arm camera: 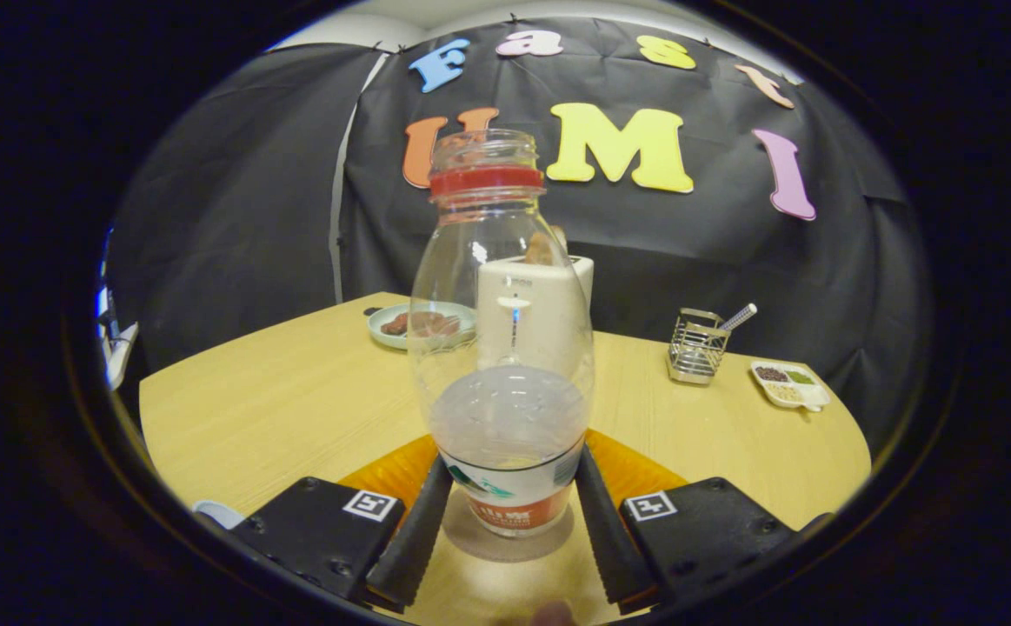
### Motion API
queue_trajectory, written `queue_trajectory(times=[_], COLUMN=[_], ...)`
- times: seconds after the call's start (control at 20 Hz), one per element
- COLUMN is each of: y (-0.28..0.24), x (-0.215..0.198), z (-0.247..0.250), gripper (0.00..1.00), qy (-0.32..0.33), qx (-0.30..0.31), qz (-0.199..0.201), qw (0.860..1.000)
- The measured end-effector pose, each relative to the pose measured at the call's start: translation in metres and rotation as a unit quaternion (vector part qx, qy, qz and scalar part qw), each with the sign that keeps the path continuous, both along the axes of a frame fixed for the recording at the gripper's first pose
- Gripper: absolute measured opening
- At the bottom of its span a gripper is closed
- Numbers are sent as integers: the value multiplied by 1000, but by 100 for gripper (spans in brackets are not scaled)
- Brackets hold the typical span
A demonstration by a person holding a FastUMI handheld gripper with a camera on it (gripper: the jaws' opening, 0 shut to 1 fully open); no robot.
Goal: Take the bottle from table, then pour the juice into the cup, finally place the bottle on the coaster
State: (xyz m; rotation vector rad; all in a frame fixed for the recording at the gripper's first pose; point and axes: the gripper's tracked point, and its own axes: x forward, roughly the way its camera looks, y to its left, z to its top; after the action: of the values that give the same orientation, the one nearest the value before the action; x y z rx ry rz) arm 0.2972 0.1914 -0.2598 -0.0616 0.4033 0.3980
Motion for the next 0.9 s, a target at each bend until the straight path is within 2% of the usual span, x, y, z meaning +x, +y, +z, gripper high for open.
queue_trajectory(times=[0.4,0.6,0.9], y=[0,-5,-6], x=[0,-1,-9], z=[-7,-6,26], gripper=[83,92,96], qy=[12,14,-4], qx=[19,22,36], qz=[-4,-11,-17], qw=[1000,1000,999])
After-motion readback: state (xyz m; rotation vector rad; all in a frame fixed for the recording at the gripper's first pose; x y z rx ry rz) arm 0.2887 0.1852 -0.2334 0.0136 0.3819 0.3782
